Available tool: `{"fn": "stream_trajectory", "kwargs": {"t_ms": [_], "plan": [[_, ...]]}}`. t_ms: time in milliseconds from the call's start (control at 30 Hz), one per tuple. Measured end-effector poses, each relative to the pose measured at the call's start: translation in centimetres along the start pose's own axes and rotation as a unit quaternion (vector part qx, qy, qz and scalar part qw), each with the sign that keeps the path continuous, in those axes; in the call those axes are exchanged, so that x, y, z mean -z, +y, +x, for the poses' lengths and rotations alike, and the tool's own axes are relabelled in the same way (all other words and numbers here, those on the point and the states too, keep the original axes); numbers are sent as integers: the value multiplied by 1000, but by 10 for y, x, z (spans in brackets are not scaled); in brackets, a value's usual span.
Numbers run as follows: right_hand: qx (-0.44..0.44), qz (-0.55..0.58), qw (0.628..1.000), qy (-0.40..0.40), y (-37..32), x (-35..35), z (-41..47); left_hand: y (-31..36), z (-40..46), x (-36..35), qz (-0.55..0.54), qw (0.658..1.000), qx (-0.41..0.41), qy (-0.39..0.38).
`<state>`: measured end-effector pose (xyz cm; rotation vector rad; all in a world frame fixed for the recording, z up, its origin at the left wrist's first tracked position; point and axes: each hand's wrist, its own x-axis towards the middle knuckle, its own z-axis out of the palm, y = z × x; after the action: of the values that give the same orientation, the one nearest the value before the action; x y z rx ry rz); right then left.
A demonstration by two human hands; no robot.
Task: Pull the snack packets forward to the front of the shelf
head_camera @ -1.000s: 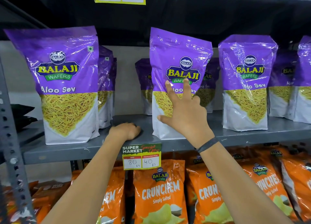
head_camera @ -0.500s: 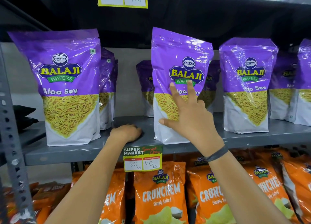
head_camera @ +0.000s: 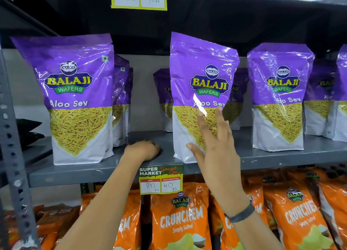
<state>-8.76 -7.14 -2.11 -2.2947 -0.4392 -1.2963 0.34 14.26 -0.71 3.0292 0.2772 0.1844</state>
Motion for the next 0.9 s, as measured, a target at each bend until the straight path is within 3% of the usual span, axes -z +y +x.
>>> {"fn": "stream_trajectory", "kwargs": {"t_ms": [900], "plan": [[-12, -67, 998, -4, -8, -32, 11, -2, -1, 2, 21, 999, -26, -12]]}}
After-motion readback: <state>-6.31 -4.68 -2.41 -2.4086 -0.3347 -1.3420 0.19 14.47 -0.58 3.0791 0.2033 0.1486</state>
